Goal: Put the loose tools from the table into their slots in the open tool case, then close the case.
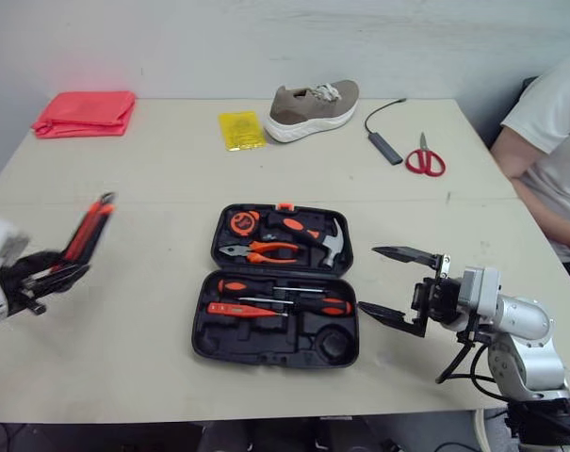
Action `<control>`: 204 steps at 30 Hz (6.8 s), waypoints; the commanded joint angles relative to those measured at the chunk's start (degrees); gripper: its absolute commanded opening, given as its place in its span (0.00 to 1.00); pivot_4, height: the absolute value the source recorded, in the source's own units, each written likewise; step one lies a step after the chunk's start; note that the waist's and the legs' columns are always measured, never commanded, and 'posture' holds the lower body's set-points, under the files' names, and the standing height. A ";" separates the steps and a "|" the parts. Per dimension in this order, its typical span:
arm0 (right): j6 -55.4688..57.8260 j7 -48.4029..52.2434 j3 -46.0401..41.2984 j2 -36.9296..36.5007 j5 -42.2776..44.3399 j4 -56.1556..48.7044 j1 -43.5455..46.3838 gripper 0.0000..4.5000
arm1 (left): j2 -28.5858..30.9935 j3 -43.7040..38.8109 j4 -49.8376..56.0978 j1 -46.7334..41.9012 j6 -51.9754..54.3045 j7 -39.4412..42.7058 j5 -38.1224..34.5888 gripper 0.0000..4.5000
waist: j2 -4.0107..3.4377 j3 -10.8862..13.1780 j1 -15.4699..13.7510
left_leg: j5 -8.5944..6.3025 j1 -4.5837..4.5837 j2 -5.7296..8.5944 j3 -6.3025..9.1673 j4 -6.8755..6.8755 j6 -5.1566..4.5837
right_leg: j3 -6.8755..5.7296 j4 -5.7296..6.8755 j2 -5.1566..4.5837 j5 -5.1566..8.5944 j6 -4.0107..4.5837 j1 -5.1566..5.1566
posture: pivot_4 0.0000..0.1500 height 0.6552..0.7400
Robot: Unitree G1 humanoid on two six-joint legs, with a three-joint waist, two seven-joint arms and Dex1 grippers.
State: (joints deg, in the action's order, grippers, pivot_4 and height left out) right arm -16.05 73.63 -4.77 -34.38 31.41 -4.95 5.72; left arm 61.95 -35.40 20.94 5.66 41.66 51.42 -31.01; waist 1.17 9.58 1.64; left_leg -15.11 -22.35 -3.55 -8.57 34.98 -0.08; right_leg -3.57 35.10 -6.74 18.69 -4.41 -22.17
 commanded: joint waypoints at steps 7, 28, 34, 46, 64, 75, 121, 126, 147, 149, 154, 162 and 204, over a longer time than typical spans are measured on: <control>2.99 3.12 0.64 -1.74 1.58 -3.72 -0.52 1.00 | 4.67 30.60 17.89 -18.07 0.73 7.44 -1.33 0.35 | -0.16 0.21 -0.06 | 0.13 0.04 -0.12 0.03 0.15 0.02 | -0.01 0.31 0.38 -0.05 -0.10 -0.04 | 1.00 1.00; 4.29 -2.71 -5.32 -2.21 1.59 -11.02 -10.72 1.00 | 3.28 64.43 16.78 -37.61 8.74 12.83 17.83 0.35 | 0.00 0.41 -0.27 | 0.04 0.10 -0.24 0.21 0.96 -0.23 | 0.14 0.40 0.74 0.00 -0.03 0.29 | 1.00 1.00; 4.67 -4.22 -4.88 -1.85 1.11 -12.29 -11.49 1.00 | 2.80 68.23 14.86 -39.46 8.20 14.21 22.80 0.35 | 0.00 0.41 -0.31 | 0.08 0.12 -0.24 0.22 1.02 -0.42 | 0.14 0.41 0.74 -0.03 -0.09 0.33 | 1.00 1.00; 6.07 -6.33 -4.31 -2.17 0.86 -13.58 -11.21 1.00 | -1.28 68.28 14.34 -40.31 5.46 15.80 26.16 0.64 | 0.00 0.39 -0.69 | 0.05 0.16 -0.23 0.22 1.08 -0.50 | 0.18 0.43 0.74 -0.03 -0.08 0.38 | 1.00 1.00; 5.28 -5.97 -4.29 -1.50 0.61 -13.07 -13.62 1.00 | -14.60 34.35 6.09 -21.35 -13.22 16.12 6.12 0.58 | -0.07 0.45 -1.48 | 0.00 0.19 -0.26 0.30 1.18 -0.60 | 0.05 0.46 0.63 -0.07 -0.17 0.52 | 1.00 1.00; 5.45 -6.47 -4.43 -1.71 -0.19 -11.82 -13.34 1.00 | -20.26 41.09 -7.56 -12.20 -33.42 16.58 14.77 0.02 | -0.23 0.38 -1.71 | -0.18 0.18 -0.18 0.32 1.10 -0.35 | -0.05 0.44 0.41 -0.07 -0.16 0.51 | 1.00 1.00; -2.48 -12.98 -41.48 -4.05 -1.18 15.68 -32.31 1.00 | -14.17 -1.04 -22.40 8.25 -38.64 3.85 5.54 0.91 | -0.27 -0.07 -1.30 | -0.46 0.23 -0.11 0.27 0.73 -0.38 | -0.10 -0.24 0.29 0.47 0.54 0.55 | 1.00 1.00; -7.60 -14.80 -46.40 -6.63 -3.65 30.51 -35.29 1.00 | -13.11 -7.94 -33.83 10.60 -42.77 3.58 6.32 0.99 | -0.27 -0.07 -0.74 | -0.50 0.27 -0.11 0.27 0.29 -0.33 | -0.06 -0.91 0.28 0.46 0.58 0.44 | 1.00 1.00; 25.02 -12.36 -35.08 -24.81 -1.28 3.44 -29.33 1.00 | -18.94 13.59 3.57 -1.18 -24.96 0.50 -6.28 0.99 | -0.76 -0.05 -0.14 | -0.45 0.27 -0.05 0.04 0.16 -0.35 | 0.02 -0.67 0.26 -0.05 -0.25 0.59 | 1.00 1.00; 30.12 -10.41 -32.46 -29.66 -2.26 0.77 -28.79 1.00 | -19.00 16.71 5.98 -3.39 -25.06 2.07 -6.50 0.99 | -0.81 -0.03 -0.15 | -0.38 0.25 -0.01 0.02 0.22 -0.44 | 0.04 -0.65 0.26 -0.07 -0.29 0.59 | 1.00 1.00; 36.01 -2.98 -25.85 -37.07 -3.89 -3.29 -27.54 1.00 | -20.78 24.13 12.35 -8.58 -21.63 0.02 -7.85 0.99 | -0.67 -0.03 -0.22 | -0.21 0.24 -0.02 0.03 0.26 -0.68 | -0.02 -0.68 0.40 -0.19 -0.52 0.63 | 1.00 1.00; 37.48 -3.42 -12.82 -36.50 -8.10 -0.42 -14.98 1.00 | -21.00 27.45 17.13 -9.52 -17.01 -1.15 -10.49 0.99 | -0.51 0.13 -0.15 | -0.20 0.15 -0.06 0.04 0.64 -0.69 | 0.03 -0.62 0.49 -0.26 -0.66 0.65 | 1.00 1.00; 42.45 9.88 26.12 -20.82 -11.50 -23.36 21.69 0.02 | -16.08 23.72 21.19 -4.62 -14.26 0.22 -12.31 1.00 | -0.49 0.37 0.10 | -0.46 0.07 -0.05 0.13 1.08 -0.51 | 0.05 -0.21 0.24 0.07 -0.04 0.60 | 1.00 1.00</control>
State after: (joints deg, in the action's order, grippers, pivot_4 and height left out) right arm 27.35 84.45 19.60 -56.74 21.07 -26.74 26.72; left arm 45.96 -11.18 40.03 0.77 27.66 52.27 -43.35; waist 0.69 9.95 1.74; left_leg -15.56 -22.27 -3.62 -8.43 36.05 -0.58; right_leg -3.53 34.90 -6.49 18.75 -4.45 -21.59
